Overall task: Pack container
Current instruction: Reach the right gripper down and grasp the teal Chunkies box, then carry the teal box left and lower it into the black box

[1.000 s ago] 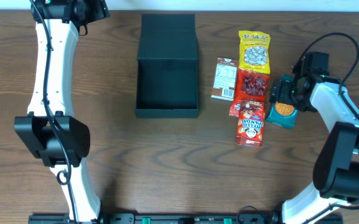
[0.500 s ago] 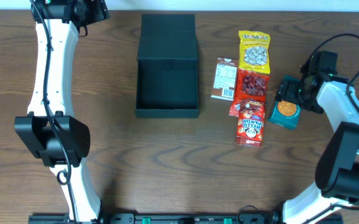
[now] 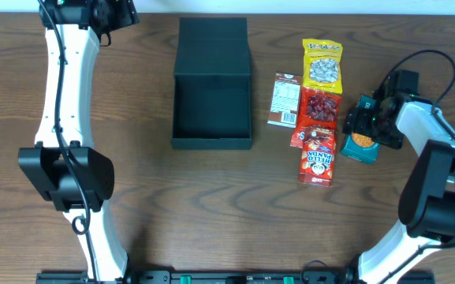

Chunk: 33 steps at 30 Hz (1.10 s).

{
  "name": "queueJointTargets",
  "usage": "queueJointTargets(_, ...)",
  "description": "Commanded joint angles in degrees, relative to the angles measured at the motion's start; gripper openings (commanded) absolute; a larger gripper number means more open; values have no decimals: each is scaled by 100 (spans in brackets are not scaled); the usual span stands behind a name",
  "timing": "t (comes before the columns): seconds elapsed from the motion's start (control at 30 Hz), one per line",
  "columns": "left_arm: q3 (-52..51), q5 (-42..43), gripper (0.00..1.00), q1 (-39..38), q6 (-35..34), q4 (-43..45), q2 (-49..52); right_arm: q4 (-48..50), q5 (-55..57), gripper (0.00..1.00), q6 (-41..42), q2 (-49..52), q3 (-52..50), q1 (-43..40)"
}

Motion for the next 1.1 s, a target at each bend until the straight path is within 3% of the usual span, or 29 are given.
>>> queueJointTargets(0.0,-42,-66,80,9,46,9,81,22,-72,93,33,7,83,-24)
queueJointTargets(0.1,-42,-103,80,9,63,11,81,52,-177,84,35,7,83,-24)
queueJointTargets(0.27,-42,-354,80,13,61,7,81,96,-376,78,72,7,90,-2)
queueJointTargets(0.6,-42,-354,80,13,63,7,81,92,-868,73,74,4,404,13)
queueJointTargets(0.9,-42,-358,80,13,63,4,81,-468,-1119,70,72,4,1672,466)
queueJointTargets(1.07,-42,-479,81,35,63,-9,81,-951,-1117,70,74,4,2518,1174)
